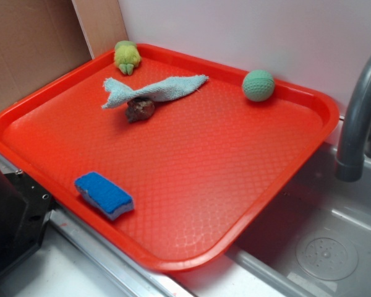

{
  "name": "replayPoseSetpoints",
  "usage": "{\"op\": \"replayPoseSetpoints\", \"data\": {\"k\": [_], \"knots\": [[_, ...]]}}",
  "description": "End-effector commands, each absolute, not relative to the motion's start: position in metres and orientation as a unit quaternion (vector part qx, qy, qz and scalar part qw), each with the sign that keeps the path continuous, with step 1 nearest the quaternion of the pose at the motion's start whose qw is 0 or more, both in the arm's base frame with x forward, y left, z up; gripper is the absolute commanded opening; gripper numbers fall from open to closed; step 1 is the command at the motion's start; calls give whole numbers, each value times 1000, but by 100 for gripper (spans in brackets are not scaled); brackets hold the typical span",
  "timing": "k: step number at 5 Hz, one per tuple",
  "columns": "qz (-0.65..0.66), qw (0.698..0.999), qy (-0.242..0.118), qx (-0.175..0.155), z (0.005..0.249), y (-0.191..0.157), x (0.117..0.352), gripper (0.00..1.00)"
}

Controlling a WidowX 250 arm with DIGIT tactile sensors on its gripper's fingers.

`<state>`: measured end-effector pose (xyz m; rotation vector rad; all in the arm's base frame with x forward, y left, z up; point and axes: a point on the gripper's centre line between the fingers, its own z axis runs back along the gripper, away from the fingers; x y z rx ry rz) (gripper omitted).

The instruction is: Grab the green ball.

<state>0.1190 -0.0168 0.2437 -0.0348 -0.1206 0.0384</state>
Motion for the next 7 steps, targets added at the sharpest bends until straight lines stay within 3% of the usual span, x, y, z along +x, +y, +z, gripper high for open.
{"op": "replayPoseSetpoints", "data": {"k": [1, 2, 3, 4, 7], "knots": [[19, 998, -60, -17, 244, -17, 119, 100], [30, 999, 12, -10, 205, -33, 169, 100], [32, 993, -112, -8, 178, -48, 221, 100], [21, 994, -107, -22, 158, -50, 240, 100], [21, 994, -107, -22, 158, -50, 240, 100]]}}
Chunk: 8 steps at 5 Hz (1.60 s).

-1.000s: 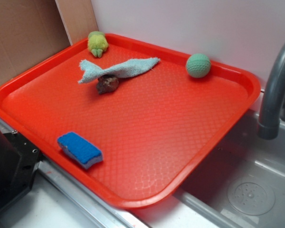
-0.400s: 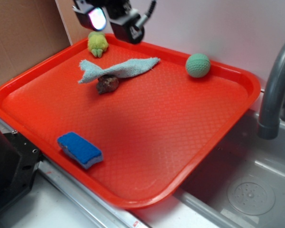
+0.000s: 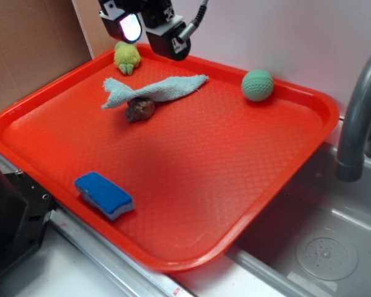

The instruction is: Grab the green ball.

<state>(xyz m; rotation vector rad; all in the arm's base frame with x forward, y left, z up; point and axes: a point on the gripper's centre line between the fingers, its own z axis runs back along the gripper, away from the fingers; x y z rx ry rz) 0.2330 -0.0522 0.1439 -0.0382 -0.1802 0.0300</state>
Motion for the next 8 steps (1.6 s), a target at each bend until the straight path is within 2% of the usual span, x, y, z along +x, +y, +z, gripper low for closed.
{"op": "replayPoseSetpoints", "data": {"k": [1, 2, 3, 4, 5, 6, 7, 8], "knots": [[31, 991, -128, 10, 139, -64, 264, 100], [8, 987, -158, 9, 115, -69, 286, 100], [-14, 986, -165, 13, 93, -67, 310, 100], [-23, 986, -165, -18, 79, -69, 338, 100], [-18, 986, -168, -5, 62, -75, 360, 100], [-15, 986, -168, -11, 47, -80, 374, 100], [-12, 985, -168, -22, 42, -86, 373, 0], [-25, 984, -174, -25, 52, -92, 367, 0]]}}
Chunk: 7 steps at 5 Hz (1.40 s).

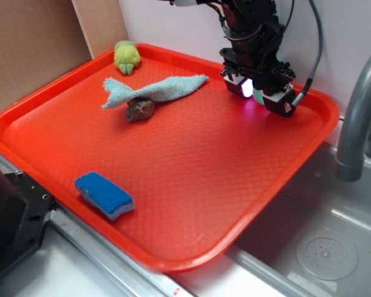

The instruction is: Grab the green ball.

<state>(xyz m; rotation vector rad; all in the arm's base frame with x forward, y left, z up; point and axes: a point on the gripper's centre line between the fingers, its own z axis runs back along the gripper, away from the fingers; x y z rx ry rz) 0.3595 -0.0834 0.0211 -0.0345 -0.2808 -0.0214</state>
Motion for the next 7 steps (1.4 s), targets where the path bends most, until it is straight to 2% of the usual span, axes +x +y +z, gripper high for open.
{"op": "replayPoseSetpoints", "data": {"k": [1, 2, 3, 4, 5, 6, 7], "knots": [[-49, 981, -184, -27, 71, -91, 356, 0], [-26, 982, -184, -36, 119, -83, 319, 0], [-8, 986, -163, -44, 161, -79, 274, 0], [37, 995, -82, -51, 179, -75, 244, 0], [59, 996, -30, -61, 187, -71, 221, 0], [70, 995, -6, -65, 186, -66, 215, 0], [111, 993, -28, -3, 191, -46, 201, 0]]}}
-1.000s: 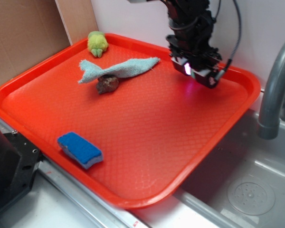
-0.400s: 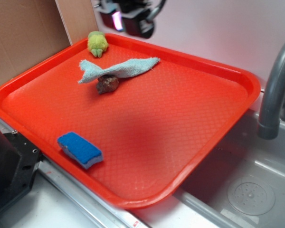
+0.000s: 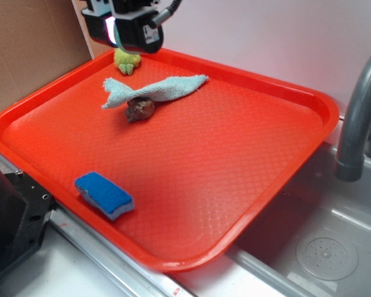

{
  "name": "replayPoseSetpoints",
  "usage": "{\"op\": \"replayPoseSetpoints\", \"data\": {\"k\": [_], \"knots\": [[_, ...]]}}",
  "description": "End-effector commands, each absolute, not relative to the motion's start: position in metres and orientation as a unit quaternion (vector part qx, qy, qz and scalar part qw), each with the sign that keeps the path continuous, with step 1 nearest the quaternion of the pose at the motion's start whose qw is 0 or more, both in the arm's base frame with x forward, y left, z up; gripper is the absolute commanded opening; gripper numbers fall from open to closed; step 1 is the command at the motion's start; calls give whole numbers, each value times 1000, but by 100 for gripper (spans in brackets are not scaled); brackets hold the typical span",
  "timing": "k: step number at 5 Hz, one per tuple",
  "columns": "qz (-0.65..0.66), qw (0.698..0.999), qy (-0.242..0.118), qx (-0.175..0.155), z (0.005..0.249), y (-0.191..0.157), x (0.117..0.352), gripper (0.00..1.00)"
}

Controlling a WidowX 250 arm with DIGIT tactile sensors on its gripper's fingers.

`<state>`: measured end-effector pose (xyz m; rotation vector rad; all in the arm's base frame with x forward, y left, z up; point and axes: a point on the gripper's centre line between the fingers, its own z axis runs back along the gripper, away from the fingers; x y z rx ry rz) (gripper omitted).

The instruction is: Grab the green ball.

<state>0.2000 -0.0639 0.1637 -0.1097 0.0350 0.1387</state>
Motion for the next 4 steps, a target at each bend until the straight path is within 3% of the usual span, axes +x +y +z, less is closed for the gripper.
{"op": "replayPoseSetpoints", "data": {"k": [1, 2, 4], "knots": [[152, 986, -66, 34, 201, -8, 191, 0], [183, 981, -61, 24, 206, 24, 180, 0], [150, 988, -35, 12, 207, 21, 179, 0]]}}
